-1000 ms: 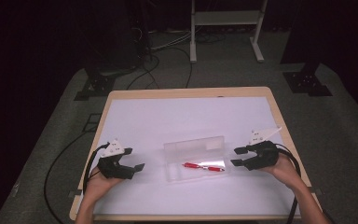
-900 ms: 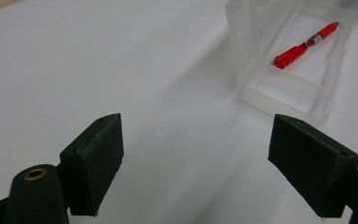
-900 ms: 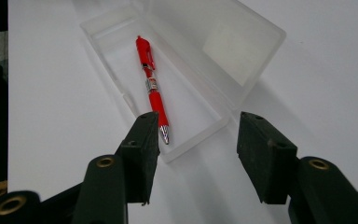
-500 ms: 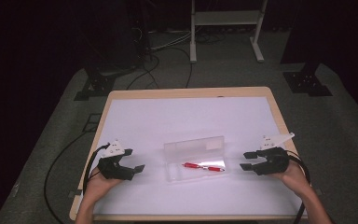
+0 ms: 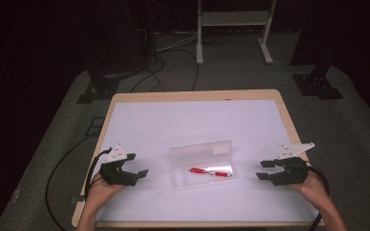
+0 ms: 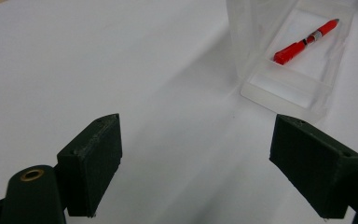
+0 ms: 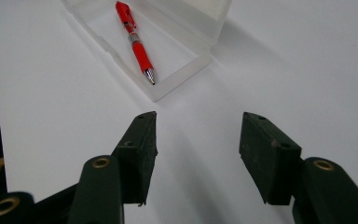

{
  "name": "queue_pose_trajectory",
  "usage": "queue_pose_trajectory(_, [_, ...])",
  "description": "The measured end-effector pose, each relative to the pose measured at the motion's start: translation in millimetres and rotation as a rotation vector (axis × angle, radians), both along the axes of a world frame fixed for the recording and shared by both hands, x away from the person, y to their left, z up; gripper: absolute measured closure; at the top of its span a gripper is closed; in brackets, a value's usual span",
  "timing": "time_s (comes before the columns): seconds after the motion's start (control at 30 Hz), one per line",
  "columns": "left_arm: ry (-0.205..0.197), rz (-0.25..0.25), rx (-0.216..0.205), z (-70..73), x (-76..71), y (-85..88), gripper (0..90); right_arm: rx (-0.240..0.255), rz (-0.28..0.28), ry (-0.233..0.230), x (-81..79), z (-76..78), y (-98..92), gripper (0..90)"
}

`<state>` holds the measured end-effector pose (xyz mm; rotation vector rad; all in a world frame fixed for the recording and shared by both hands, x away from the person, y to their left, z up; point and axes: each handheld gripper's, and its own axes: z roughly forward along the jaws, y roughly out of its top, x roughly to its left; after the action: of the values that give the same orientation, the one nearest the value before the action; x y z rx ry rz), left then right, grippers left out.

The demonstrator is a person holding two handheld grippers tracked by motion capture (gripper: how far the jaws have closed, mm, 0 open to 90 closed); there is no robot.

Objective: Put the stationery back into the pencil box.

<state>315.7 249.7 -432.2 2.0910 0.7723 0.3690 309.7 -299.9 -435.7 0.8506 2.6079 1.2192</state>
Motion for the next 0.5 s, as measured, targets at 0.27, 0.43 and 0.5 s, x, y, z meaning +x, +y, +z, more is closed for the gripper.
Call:
queue_pose_trajectory(0.27, [-0.003, 0.006, -0.005, 1.4, -0.4, 3.7, 16.3, 0.005, -0.034, 0.013, -8.7, -8.5, -8.7, 43.0])
queue_pose_trajectory(0.43, [-0.004, 0.010, -0.028, 3.0, 0.3, 5.5, 16.2, 0.033, -0.059, 0.024, -15.8, -14.0, -14.3, 41.4])
queue_pose_trajectory(0.5, [-0.011, 0.013, -0.029, 5.1, -0.6, 5.8, 15.6, 0.036, -0.077, 0.018, -19.4, -16.7, -14.2, 38.5])
